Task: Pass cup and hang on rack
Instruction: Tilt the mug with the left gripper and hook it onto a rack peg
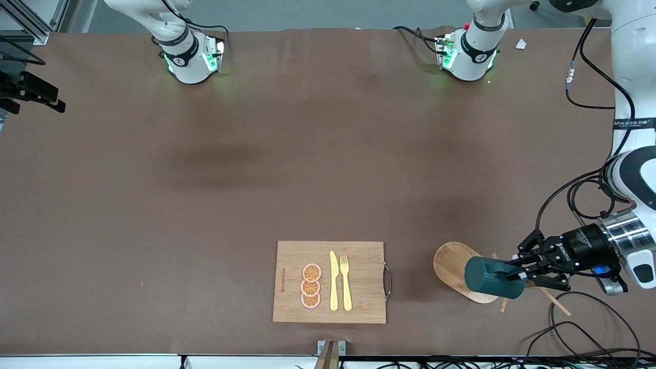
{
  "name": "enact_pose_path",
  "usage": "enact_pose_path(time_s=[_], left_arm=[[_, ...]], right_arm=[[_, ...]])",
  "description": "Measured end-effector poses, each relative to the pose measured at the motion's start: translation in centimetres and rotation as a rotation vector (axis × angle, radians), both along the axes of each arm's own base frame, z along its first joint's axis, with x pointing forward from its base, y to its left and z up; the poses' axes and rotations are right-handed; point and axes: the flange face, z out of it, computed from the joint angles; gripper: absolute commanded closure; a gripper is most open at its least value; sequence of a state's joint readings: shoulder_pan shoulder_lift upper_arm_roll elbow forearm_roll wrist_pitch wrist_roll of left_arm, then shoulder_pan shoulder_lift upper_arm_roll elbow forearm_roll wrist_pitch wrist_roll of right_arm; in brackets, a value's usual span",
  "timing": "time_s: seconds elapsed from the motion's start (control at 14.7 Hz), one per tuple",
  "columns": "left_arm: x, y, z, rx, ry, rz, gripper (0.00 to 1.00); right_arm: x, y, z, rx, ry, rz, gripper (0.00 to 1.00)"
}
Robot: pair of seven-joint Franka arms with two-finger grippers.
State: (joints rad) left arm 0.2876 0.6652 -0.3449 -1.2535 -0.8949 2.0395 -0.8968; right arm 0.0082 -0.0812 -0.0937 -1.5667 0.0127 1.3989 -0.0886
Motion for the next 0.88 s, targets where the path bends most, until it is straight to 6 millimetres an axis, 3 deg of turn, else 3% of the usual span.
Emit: enact_pose_path(time_s=[0.2,0.54,0.88], left_arm=[[0.3,1.5,-1.5,-0.035,0.018,0.026,0.99],[0.4,1.5,-3.4,-0.048,0.043,0.027,0.99],[0.5,1.5,-3.5,-0.049,0.044,0.026,0.99]], right_arm=[[0.0,0.0,0.0,0.000,0.000,0.000,0.00],[0.0,0.0,0.0,0.000,0.000,0.000,0.00],[0.0,0.0,0.0,0.000,0.000,0.000,0.00]])
